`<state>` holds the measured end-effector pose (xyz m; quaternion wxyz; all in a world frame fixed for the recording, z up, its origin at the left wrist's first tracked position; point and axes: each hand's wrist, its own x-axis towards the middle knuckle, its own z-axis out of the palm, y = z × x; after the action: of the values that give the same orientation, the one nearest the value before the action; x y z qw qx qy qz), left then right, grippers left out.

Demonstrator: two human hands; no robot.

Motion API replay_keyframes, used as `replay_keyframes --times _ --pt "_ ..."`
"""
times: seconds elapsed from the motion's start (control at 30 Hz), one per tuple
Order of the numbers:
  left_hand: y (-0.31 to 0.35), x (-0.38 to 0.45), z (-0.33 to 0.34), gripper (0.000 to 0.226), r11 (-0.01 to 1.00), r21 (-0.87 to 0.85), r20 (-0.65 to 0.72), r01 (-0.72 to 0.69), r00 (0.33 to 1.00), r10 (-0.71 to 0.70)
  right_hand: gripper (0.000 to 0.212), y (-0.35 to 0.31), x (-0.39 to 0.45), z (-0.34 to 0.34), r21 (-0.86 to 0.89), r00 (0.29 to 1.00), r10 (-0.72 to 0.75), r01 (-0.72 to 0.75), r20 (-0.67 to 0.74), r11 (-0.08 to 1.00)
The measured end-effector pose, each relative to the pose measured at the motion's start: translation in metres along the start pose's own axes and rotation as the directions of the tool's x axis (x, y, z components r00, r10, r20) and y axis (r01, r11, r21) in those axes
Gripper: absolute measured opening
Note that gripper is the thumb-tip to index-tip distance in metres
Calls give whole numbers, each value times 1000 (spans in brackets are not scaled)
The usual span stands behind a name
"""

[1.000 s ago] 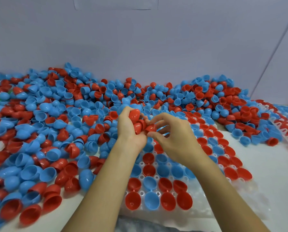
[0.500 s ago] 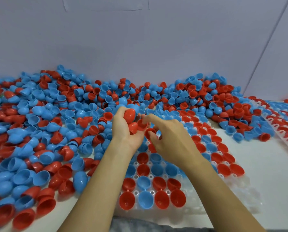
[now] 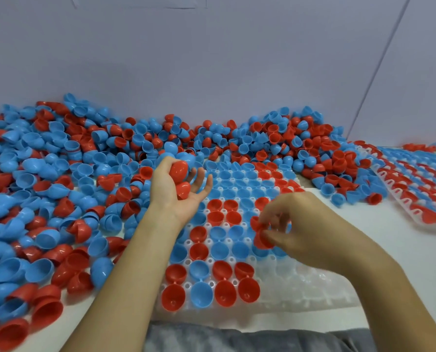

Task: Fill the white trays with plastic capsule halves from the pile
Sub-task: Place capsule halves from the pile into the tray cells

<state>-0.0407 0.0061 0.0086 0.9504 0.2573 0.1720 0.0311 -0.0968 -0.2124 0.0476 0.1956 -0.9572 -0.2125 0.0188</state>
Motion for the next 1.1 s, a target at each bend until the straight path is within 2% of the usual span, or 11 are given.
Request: replay_keyframes --times 0.1,0.3,0.73,0.87,1.0,1.1 --pt "-1 0 0 36 1000 5 -11 -10 1000 10 6 -3 -22 -2 -14 995 26 -25 96 1000" --pt "-1 -2 1 26 1000 13 -14 -13 1000 14 17 -10 -29 14 -120 969 64 -36 239 992" --pt "-8 -3 5 15 996 79 25 -29 999 27 22 -2 -22 -1 -20 960 73 -70 270 997" --pt "-10 -5 9 29 991 130 53 -19 999 12 24 -2 0 -6 2 985 10 -10 173 1000" --pt "-13 -9 12 11 973 233 73 -11 997 -6 8 -14 34 5 198 988 -108 129 -110 972" --pt "-19 -9 14 16 942 335 72 -14 997 -11 18 -24 52 29 305 965 -102 176 -243 936"
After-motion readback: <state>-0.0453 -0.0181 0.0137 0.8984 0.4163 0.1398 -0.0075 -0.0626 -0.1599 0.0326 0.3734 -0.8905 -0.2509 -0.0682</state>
